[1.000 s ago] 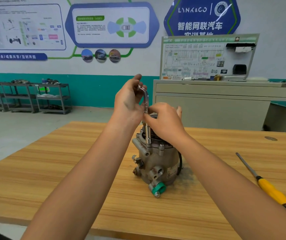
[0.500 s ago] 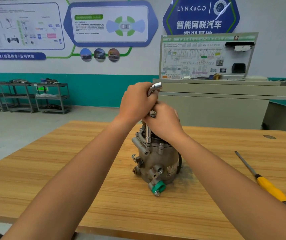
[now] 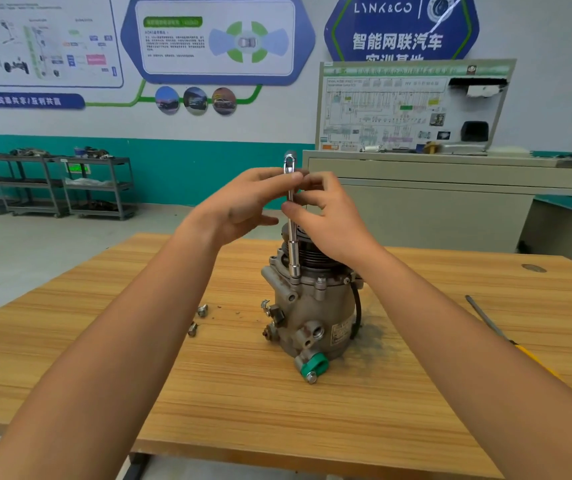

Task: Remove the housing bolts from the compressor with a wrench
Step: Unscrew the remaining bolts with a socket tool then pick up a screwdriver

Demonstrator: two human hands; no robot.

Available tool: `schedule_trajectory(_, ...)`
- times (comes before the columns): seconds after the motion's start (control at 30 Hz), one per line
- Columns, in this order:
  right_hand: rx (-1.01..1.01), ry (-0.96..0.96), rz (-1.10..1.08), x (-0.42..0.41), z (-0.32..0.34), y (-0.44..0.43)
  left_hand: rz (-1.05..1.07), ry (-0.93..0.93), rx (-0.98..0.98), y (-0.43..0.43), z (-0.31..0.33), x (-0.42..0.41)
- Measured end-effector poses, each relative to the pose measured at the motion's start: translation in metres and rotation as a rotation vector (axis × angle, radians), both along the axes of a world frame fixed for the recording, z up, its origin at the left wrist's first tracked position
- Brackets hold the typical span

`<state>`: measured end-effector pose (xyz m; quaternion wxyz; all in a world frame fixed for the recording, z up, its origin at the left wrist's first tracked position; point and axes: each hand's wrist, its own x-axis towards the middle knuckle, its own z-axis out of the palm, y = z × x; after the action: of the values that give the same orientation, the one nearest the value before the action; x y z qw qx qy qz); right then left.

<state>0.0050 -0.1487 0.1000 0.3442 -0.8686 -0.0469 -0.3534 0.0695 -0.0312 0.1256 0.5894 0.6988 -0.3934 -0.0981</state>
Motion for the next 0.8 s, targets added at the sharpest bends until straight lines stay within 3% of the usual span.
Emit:
schedule_trajectory(0.1, -0.012, 0.098, 0.015, -0.001, 0.003, -0.004, -0.064, 0.031, -0.082, -0.001, -0.005, -0.002)
schedule_trajectory(0.17, -0.078, 0.125, -0.041, -0.001, 0.002, -0.006, 0.006, -0.010, -0.113, -0.006, -0.005, -0.002)
schedule_trajectory(0.27, -0.094, 0.009, -0.227, 0.000, -0.002, -0.004, 0.172, -0.059, -0.235, -0.019, -0.009, -0.005)
schedule_trajectory(0.37, -0.009, -0.093, -0.208, 0.001, -0.003, -0.002, 0.257, -0.103, -0.327, -0.025, -0.013, -0.005)
schedule_trajectory(0.6, 0.065, 0.089, -0.002, -0.002, 0.006, -0.007, -0.035, -0.045, -0.038, 0.002, -0.009, 0.003)
schedule_trajectory(0.7, -0.073, 0.095, -0.163, -0.002, 0.007, -0.007, 0.074, -0.116, -0.030, -0.001, -0.004, 0.001)
schedule_trajectory(0.8, -0.135, -0.033, -0.361, -0.004, 0.005, -0.004, 0.236, -0.246, -0.064, -0.011, -0.003, -0.001)
